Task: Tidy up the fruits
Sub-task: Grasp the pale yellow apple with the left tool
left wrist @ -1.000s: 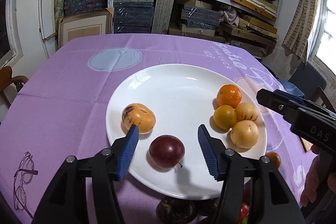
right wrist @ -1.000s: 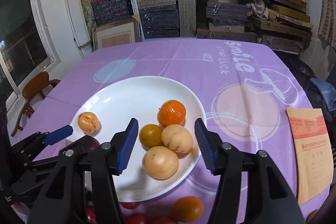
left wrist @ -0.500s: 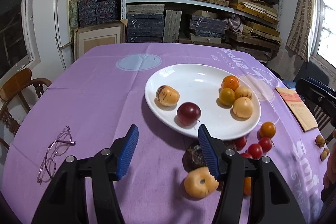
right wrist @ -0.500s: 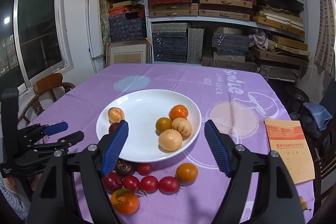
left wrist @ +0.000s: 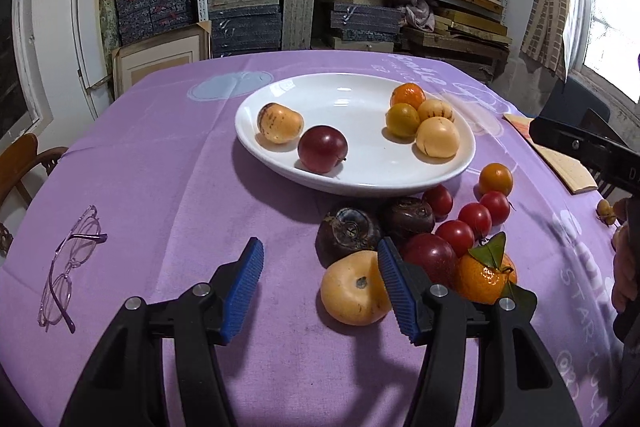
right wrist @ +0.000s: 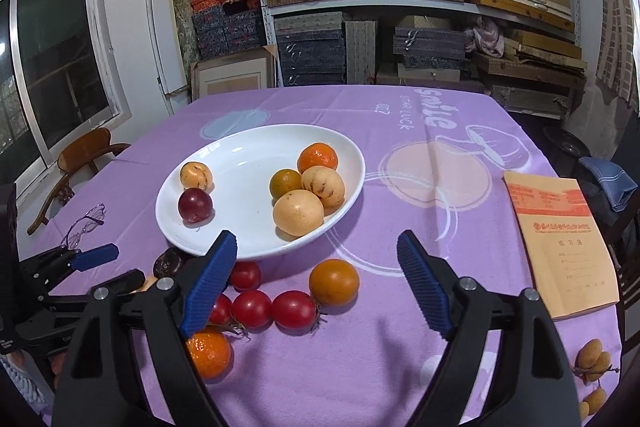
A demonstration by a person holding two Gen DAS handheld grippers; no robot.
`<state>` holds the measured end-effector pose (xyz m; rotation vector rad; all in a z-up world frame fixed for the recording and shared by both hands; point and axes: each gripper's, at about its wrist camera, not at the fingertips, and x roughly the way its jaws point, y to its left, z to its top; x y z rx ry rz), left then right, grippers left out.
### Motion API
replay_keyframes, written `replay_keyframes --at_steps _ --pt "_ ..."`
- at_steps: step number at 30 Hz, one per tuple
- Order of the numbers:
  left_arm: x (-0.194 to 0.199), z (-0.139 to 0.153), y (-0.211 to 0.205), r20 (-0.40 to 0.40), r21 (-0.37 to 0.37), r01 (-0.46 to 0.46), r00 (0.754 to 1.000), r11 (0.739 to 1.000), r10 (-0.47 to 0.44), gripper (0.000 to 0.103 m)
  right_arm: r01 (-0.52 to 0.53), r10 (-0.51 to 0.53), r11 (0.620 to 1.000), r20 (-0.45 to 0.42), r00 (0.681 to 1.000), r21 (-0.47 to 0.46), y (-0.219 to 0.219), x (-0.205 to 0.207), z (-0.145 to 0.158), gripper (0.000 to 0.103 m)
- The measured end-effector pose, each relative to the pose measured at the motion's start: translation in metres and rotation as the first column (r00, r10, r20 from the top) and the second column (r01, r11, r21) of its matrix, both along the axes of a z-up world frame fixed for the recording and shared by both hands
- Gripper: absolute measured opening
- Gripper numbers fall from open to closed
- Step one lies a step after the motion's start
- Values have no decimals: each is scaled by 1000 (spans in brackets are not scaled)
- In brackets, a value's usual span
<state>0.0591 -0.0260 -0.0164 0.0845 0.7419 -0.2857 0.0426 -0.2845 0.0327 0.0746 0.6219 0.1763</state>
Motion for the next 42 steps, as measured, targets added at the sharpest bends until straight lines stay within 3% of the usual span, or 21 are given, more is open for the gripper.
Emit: replay_keyframes --at_steps 6,13,16,24,38,42 --pt "1 -3 0 0 -2 -1 1000 1000 1 70 36 -36 998 -5 999 49 -16 4 4 81" --pt "9 -11 -1 -47 9 -6 999 1000 7 91 36 -36 998 -9 999 52 -19 5 4 82" --pt "9 -12 2 -58 -9 -12 998 1000 12 91 31 -31 998 -9 999 49 -17 4 4 82" --pt "5 -12 -2 -62 3 6 998 1000 -6 86 34 -34 998 -11 999 52 -16 3 5 82" --pt "2 -12 -5 -86 -66 75 993 995 -80 53 36 -35 998 -19 999 45 -18 5 3 83" --pt "3 -13 -6 -92 -84 86 991 993 -94 49 33 -33 999 -16 999 43 -19 4 2 84"
